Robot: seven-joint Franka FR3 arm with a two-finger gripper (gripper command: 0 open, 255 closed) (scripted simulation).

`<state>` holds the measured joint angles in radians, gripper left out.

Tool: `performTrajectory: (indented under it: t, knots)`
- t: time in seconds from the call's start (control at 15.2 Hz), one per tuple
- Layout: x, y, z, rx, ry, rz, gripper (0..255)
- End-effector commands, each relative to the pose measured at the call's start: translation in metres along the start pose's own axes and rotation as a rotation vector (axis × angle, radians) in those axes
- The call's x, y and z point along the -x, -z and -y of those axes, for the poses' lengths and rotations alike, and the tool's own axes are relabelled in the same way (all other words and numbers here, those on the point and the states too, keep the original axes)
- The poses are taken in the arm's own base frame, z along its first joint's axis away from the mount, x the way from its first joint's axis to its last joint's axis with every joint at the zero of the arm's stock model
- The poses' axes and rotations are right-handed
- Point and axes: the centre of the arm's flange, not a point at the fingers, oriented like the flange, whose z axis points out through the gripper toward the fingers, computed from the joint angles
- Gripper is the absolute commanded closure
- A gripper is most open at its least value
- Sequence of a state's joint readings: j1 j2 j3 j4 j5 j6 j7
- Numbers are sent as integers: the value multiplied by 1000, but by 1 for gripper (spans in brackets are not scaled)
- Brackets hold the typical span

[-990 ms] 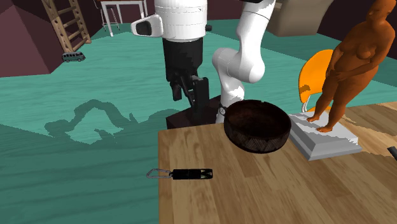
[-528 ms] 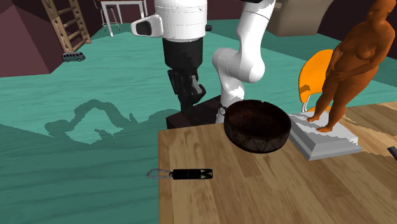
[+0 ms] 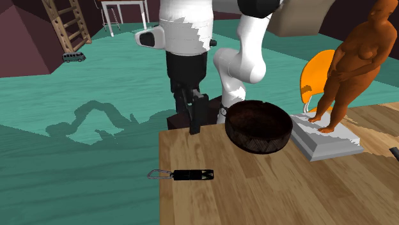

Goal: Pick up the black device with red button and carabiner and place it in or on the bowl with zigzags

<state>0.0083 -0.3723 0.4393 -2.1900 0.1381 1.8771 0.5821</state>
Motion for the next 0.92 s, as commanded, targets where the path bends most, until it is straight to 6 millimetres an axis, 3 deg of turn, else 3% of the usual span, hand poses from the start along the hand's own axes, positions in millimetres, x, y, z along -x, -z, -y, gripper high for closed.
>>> performTrajectory:
  t: [0.0, 0.4, 0.86]
  knots:
    - [-2, -14, 19, 1, -113, -37, 0]
    - [-28, -58, 72, 10, -429, -143, 0]
    - [-33, -95, 71, 10, -429, -143, 0]
